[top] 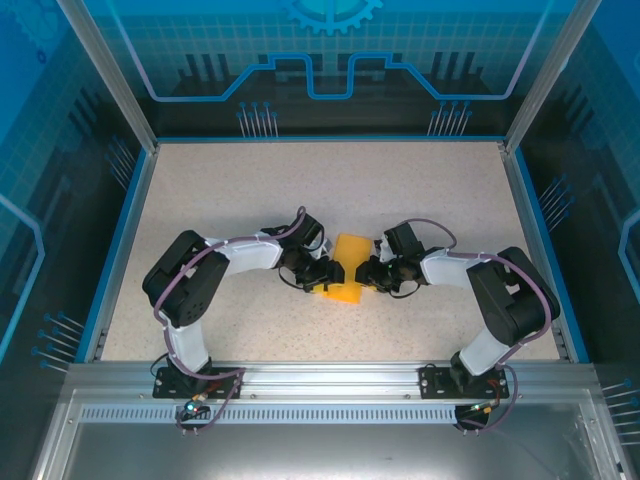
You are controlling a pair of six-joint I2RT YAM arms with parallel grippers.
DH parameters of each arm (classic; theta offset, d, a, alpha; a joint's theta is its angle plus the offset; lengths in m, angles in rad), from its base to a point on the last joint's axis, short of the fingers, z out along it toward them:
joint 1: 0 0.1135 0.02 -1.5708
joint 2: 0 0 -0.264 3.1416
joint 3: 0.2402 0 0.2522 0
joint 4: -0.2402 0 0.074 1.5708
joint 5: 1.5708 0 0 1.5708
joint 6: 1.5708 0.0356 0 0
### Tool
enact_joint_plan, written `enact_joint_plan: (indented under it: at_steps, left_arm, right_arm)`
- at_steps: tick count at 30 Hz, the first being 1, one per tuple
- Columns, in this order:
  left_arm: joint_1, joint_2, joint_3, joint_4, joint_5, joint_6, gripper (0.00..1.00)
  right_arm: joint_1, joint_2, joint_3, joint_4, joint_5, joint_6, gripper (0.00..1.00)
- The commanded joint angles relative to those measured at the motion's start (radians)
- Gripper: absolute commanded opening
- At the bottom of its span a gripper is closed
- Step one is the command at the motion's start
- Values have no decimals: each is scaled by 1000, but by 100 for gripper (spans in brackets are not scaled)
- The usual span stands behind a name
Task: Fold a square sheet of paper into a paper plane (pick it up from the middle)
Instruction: Fold the triangle a second time at the center of the table.
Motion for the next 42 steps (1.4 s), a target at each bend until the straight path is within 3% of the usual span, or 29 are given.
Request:
enact_joint_plan:
  at_steps: [1,10,28,37,42]
  left_arm:
    - [-6,16,8,12,34,-11,54]
    - [-1,12,25,63,21,-22,57]
    - [58,80,91,122,102,-19,55]
    - [59,68,64,120,130,-44,35]
    - [59,44,54,124,120,-69,28]
  right_arm:
    - [-12,30,-29,-27,26,-7,30]
    - [-14,30,-27,-29,24,-10,30]
    - [-17,33,-17,-33,15,-15,30]
    - [-17,-71,-10,2,-20,-25,34]
    - [-14,-265,-3,-129,94,-87,41]
